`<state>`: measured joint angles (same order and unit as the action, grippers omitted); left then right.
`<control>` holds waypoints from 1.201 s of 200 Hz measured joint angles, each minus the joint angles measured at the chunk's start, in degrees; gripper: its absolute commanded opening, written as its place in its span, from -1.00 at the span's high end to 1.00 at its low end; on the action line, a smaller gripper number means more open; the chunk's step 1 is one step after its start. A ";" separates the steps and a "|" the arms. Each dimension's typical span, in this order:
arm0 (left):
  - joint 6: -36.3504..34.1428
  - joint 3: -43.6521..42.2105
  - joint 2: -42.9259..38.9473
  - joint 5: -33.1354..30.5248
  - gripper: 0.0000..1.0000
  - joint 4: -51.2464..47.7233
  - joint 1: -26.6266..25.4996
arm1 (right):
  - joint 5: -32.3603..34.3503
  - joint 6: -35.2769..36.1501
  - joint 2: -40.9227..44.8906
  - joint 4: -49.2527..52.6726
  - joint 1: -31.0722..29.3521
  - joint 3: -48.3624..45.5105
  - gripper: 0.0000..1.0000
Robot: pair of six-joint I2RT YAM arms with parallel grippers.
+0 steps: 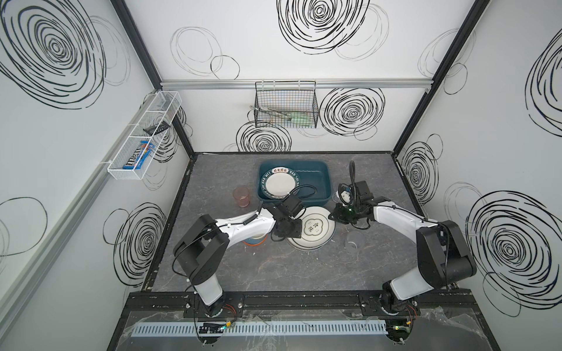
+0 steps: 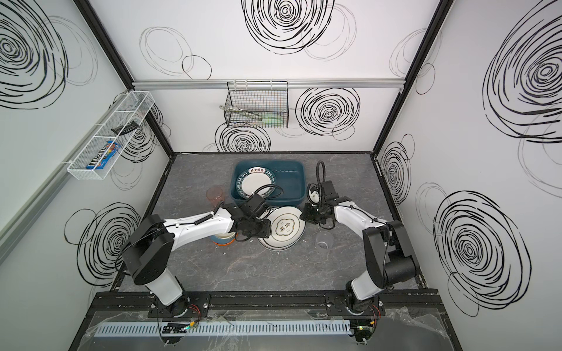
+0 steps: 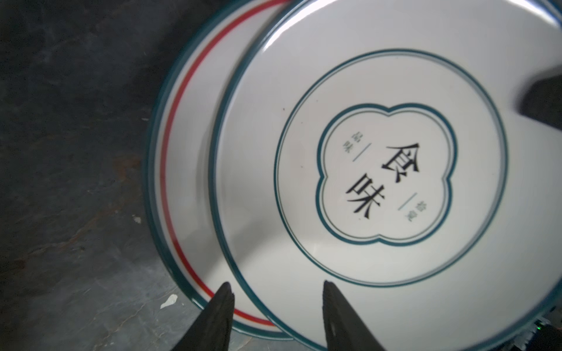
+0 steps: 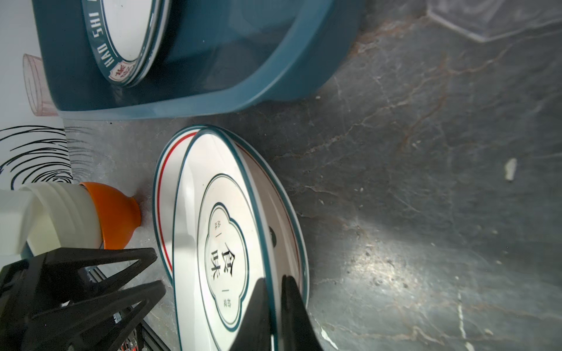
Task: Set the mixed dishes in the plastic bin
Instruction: 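Lift the teal-rimmed plate with the right gripper while the left gripper releases it, then carry the plate into the teal bin and lower it onto the plates there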
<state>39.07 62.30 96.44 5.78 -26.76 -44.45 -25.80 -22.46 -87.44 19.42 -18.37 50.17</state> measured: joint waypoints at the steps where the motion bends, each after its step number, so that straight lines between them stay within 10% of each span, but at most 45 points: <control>1: 0.00 0.00 -0.20 -0.02 -0.05 0.00 0.02 | 0.02 0.00 0.04 0.00 0.00 0.00 1.00; 164: 0.42 -1.84 -23.91 4.44 -0.41 -1.75 11.76 | -3.39 -1.99 10.47 2.71 0.37 6.58 1.00; 240: -0.50 -6.36 -30.73 10.95 -0.51 -1.92 24.00 | -2.01 -5.57 -0.79 0.50 -0.94 19.54 1.00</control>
<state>38.57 55.94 65.71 16.73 -28.69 -20.45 -27.81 -28.03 -88.23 19.92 -19.31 69.71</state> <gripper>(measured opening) 0.755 0.085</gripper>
